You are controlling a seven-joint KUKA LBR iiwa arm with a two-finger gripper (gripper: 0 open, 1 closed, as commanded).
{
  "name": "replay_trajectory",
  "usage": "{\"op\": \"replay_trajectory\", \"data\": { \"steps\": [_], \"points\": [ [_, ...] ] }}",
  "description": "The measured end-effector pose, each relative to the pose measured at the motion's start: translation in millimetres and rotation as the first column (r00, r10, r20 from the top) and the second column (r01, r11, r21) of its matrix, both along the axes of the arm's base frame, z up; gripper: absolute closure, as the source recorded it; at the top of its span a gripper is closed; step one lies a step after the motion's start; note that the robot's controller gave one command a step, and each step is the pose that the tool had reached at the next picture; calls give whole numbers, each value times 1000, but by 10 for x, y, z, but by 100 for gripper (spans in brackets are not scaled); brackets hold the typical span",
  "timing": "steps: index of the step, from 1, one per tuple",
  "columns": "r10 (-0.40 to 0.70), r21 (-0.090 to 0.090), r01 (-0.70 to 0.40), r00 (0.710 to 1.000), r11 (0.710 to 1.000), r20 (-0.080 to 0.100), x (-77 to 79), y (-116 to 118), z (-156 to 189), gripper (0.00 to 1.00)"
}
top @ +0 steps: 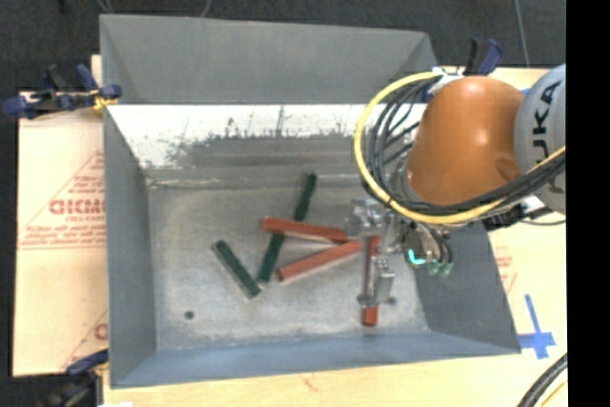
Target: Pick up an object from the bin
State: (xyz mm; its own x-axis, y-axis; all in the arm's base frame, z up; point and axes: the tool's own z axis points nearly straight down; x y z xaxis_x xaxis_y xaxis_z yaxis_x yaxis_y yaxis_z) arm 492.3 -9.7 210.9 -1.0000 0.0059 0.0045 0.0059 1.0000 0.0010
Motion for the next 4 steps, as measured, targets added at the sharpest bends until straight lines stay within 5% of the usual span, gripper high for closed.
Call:
{"op": "replay_trajectory", "data": {
  "steps": [1,2,3,4],
  "points": [
    [-129,0,129,992,992,2,419,62,-833,0],
    [-4,-5,4,1000,1000,23,678,350,-1367,0],
    [-4,-4,4,1000,1000,12,646,356,-1380,100],
    [58,-4,-58,998,998,18,932,359,256,100]
  ]
}}
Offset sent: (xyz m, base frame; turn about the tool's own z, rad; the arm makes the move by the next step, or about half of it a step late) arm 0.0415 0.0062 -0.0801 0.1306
